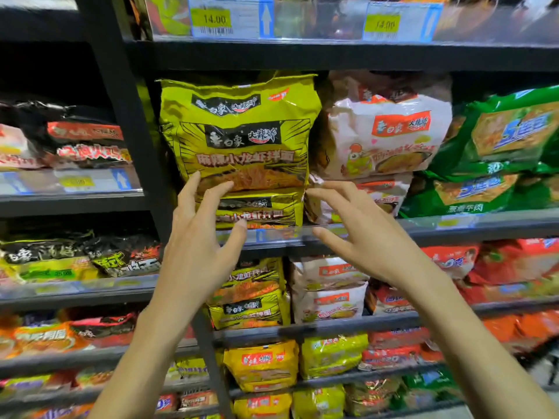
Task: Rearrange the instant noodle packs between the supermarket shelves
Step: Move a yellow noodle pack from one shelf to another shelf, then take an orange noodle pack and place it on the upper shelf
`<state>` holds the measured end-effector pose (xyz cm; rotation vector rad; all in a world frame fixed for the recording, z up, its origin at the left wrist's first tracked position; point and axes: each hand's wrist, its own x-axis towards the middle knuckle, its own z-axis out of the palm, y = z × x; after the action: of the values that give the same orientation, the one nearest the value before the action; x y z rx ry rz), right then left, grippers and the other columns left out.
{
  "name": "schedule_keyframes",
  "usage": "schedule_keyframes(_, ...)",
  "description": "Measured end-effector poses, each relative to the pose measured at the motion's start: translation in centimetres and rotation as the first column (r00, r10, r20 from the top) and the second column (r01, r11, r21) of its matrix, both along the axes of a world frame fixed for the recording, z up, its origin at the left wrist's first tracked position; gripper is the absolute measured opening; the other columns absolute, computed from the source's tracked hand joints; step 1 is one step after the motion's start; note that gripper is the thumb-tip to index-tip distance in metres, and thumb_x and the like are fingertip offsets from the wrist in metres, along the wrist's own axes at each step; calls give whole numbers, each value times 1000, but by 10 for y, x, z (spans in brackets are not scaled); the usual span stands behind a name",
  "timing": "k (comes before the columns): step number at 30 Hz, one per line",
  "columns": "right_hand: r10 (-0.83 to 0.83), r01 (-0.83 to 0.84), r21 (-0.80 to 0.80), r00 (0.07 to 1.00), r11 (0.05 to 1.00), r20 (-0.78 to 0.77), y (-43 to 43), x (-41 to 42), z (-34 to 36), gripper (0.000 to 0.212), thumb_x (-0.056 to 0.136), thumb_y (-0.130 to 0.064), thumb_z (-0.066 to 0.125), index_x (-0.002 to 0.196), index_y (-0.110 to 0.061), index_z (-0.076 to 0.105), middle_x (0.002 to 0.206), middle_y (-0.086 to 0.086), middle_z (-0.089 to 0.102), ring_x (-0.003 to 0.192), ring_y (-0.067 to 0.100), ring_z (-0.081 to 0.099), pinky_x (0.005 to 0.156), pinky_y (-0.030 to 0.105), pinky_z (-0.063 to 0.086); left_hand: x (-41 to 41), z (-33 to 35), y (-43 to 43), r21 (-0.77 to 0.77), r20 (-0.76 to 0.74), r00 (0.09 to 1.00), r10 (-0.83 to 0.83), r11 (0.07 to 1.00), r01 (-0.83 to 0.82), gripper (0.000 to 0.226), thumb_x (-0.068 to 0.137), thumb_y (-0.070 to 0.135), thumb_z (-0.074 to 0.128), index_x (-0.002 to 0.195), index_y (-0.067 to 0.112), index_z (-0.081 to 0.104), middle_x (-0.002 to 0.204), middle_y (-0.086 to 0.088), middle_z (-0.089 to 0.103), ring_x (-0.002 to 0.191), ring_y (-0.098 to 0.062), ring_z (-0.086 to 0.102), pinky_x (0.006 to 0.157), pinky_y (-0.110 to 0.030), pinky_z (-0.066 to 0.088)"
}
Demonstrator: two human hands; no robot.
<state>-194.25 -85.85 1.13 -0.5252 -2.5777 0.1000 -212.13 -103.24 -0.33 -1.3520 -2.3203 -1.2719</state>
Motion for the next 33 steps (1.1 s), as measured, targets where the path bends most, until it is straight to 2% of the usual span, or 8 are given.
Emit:
schedule_keyframes(4,-52,51,7,989,999,135,-9,27,-2,60,97,-44,56,152,-30,35,154,-2,33,141,20,34,108,40,41,20,5,-1,-141,-62,998,15,990,-23,52,99,40,57,149,36,42,168,4,15,155,-25,19,115,-53,33)
schedule_keyframes(9,-168,152,73,929,986,330,-20,74,-8,64,98,-50,51,154,-29,28,154,5,33,141,27,32,108,45,39,63,7,4,-345,-168,981,-101,938,37,50,101,45,53,148,30,44,157,2,40,146,-24,35,113,-45,36)
schedule_keyframes(12,-233,211,101,903,972,361,-25,114,-10,63,98,-54,50,152,-28,31,150,7,38,138,30,35,105,45,40,97,7,17,-462,-238,960,-149,887,23,54,100,49,52,149,26,44,150,-3,48,138,-29,45,107,-47,44)
schedule_keyframes(15,-294,280,93,881,955,370,-32,165,-13,62,97,-51,52,151,-27,35,149,8,40,138,32,36,105,45,39,141,1,29,-570,-278,936,-215,821,20,58,99,50,52,150,23,42,148,-9,48,137,-34,45,104,-52,46)
schedule_keyframes(18,-353,345,93,850,934,392,-38,223,-19,63,95,-49,56,150,-27,36,148,11,41,137,34,36,105,47,38,195,-6,36,-596,-260,929,-262,801,59,57,98,51,52,149,26,44,149,-8,47,137,-35,44,105,-52,45)
schedule_keyframes(22,-397,391,103,822,915,408,-45,297,-26,60,95,-49,54,148,-27,36,147,12,42,134,34,40,103,46,42,264,-16,39,-579,-297,908,-296,812,76,55,98,52,54,146,27,46,145,-8,50,132,-36,49,98,-48,47)
schedule_keyframes(29,-465,491,61,769,869,439,-59,410,-34,60,96,-50,52,150,-29,33,150,6,40,137,31,37,106,46,39,372,-28,59,-617,-332,843,-423,773,145,56,98,52,50,148,27,43,146,-8,50,133,-35,48,103,-49,44)
schedule_keyframes(33,-528,573,54,711,818,465,-57,464,-33,61,98,-50,49,152,-27,30,148,7,41,137,31,36,107,47,38,420,-30,81,-625,-334,788,-517,747,226,55,99,53,47,149,30,42,153,-1,47,137,-32,45,103,-47,43)
